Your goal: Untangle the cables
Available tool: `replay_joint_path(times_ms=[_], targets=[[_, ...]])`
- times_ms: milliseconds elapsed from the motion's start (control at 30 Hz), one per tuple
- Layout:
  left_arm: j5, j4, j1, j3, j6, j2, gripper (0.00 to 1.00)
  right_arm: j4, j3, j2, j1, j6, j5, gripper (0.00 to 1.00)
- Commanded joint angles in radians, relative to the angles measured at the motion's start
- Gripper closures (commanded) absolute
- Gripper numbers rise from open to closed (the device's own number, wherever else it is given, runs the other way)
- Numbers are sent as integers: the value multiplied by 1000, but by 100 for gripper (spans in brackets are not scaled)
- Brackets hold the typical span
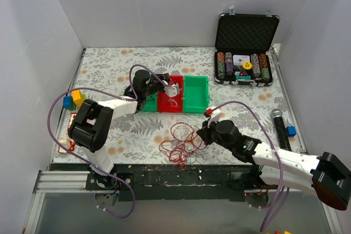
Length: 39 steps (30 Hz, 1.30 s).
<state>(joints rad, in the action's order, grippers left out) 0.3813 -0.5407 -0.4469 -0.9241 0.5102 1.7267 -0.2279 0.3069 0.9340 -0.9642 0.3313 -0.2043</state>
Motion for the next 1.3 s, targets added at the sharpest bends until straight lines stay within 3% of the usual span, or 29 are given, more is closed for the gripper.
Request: replay_joint_path(times_ms=[0,67,133,200,267,333,500,600,633,767,967,1267], targets=[[66,57,-1,-31,116,5,100,-16,46,6,2,-11,-17,99],[88,119,-9,-64,125,13,100,-16,47,6,2,-6,-17,99],[117,174,-18,-93,114,17,93,-11,52,2,2,-5,-18,99],[166,231,-24,-107,111,8,79,-7,55,-1,2,-6,-24,99],[200,263,-30,-108,100,1,57,-5,58,-6,2,-9,-26,99],[218,301,-35,-122,84,-4,45,-2,64,-8,4,-12,-23,99],[196,323,-33,-176,-2,1,36,5,93,8,5,-28,3,99],[208,378,-18,-215,-42,-15,23,9,109,9,5,-32,-3,99],[220,409,-9,-238,-59,-21,22,9,113,8,5,-35,-3,99],[300,652,43,-350,-70,-38,2,9,127,15,7,-44,5,99],[341,864,93,-277,163,-131,2,12,135,26,7,-48,3,99],[414,987,114,-403,30,-114,2,19,164,31,7,-66,5,99]])
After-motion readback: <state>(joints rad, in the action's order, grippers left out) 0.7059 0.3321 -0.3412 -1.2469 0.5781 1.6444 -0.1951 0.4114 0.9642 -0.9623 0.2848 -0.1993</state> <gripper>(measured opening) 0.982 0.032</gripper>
